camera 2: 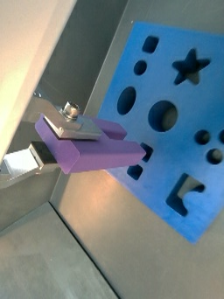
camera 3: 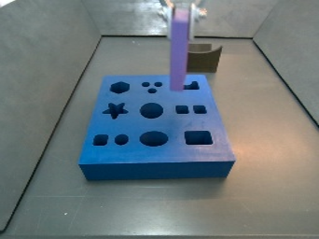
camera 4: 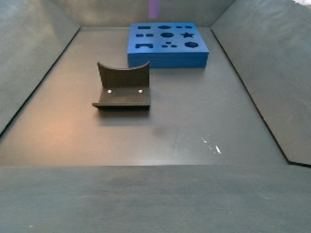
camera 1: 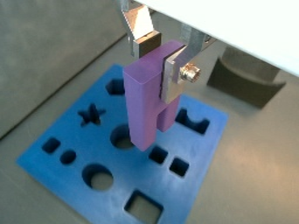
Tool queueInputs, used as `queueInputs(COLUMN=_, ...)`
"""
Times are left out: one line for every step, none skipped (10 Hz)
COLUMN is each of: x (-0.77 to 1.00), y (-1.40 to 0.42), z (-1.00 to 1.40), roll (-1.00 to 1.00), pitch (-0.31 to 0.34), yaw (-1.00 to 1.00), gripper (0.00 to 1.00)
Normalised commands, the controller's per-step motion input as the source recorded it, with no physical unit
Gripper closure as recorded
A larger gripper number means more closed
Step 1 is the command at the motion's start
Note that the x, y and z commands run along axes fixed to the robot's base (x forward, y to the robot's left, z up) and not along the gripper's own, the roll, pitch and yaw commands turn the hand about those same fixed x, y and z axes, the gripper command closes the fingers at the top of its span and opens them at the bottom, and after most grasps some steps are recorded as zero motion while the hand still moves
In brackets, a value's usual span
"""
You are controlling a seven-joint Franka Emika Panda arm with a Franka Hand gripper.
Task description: Insert the double-square object.
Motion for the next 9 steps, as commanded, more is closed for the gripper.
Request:
queueInputs(x=1.00, y=-0.21, z=-0.40, roll=0.00, pitch=0.000, yaw=-0.08, gripper=1.00)
queueInputs(x=1.00, y=-0.14, z=-0.62, roll=0.10, pitch=-0.030, yaw=-0.07, gripper=1.00)
queueInputs(x=0.97, y=-0.10, z=-0.57, roll=0.23, pitch=-0.067, yaw=-0.23, gripper=1.00)
queueInputs(x=0.23, y=0.00, z=-0.32, roll=0.31, pitch=-0.069, yaw=-0.87, gripper=1.00)
queueInputs(x=0.09, y=0.00, z=-0.23, roll=0.25, pitch=-0.074, yaw=-0.97, gripper=1.00)
queueInputs(x=0.03, y=0.00, z=-0.12, roll=0.19, pitch=-0.070, yaw=-1.00, gripper=1.00)
queueInputs(x=0.00, y=0.00, z=-0.01, roll=0.14, pitch=-0.056, yaw=-1.00, gripper=1.00)
queueInputs(x=0.00, y=0.00, z=0.00, roll=0.13, pitch=-0.037, yaw=-1.00, gripper=1.00)
queueInputs(x=0.00, y=0.00, z=0.00, roll=0.12, pitch=-0.017, yaw=-1.00, gripper=1.00)
